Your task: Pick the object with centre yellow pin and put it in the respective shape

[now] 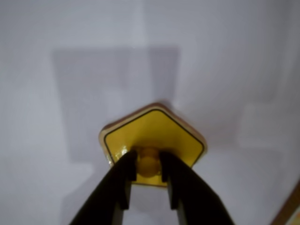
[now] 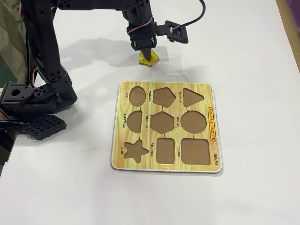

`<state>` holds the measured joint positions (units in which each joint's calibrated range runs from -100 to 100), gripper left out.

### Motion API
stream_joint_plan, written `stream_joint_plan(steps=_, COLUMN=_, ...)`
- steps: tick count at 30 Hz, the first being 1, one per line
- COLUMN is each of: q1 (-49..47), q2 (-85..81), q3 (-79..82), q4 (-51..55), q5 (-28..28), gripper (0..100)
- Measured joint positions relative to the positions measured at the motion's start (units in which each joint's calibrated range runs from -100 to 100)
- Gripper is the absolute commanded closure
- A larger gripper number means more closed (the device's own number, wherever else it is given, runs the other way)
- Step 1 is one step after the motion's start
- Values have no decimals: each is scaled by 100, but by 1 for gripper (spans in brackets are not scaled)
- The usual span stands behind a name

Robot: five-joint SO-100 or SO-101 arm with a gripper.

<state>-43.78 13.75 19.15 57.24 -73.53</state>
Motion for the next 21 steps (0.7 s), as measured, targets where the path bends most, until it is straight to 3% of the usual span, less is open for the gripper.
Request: stream_joint_plan(steps=21, q1=0, q2=-34, q3=117, q4=-9, q5=36, gripper=99)
